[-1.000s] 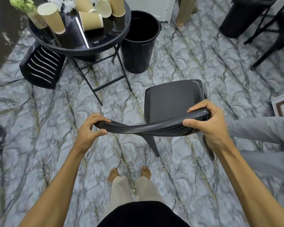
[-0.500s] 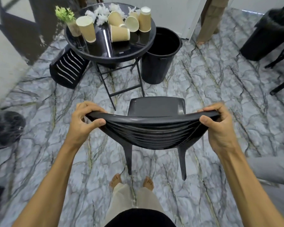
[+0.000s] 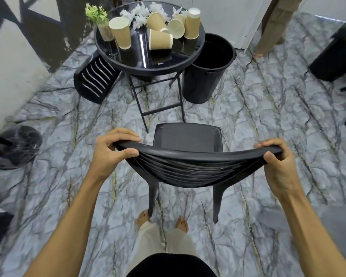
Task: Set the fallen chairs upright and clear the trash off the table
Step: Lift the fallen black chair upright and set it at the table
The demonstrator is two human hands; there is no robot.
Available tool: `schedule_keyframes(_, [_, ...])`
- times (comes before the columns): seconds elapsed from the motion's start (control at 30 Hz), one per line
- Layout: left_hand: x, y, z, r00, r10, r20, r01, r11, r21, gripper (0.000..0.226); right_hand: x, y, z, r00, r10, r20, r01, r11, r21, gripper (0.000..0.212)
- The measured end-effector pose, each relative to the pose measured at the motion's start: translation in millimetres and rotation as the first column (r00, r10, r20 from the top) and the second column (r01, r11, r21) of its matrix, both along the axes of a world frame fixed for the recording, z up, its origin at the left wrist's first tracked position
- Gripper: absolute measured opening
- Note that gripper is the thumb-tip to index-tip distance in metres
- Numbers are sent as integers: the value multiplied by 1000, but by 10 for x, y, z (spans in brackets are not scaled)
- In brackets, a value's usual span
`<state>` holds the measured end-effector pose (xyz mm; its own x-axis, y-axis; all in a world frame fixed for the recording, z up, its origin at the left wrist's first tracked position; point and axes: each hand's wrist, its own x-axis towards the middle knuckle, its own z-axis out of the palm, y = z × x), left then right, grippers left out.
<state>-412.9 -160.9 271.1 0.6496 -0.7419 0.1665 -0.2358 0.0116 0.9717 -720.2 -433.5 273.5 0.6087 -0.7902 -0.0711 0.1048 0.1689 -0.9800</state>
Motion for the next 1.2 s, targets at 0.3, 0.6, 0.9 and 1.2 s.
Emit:
schedule_keyframes(0.3, [101, -171, -154, 949, 17, -315, -61, 989, -132, 57, -33, -92, 16, 997, 45, -69, -48, 998, -40, 42])
schedule_keyframes(0.6, [85, -234, -149, 891, 8, -454, -93, 982, -166, 47, 65, -280, 22, 999, 48, -15, -48, 998, 32, 50])
schedule_keyframes(0.9, [244, -283, -15, 876, 71, -477, -190, 960, -205, 47, 512, -561, 197, 992, 118, 32, -120, 992, 33, 50])
schedule_keyframes(1.2, [623, -444, 65, 882, 197, -427, -302, 933, -195, 45, 1284, -1074, 163, 968, 246, 57, -248, 968, 26, 38])
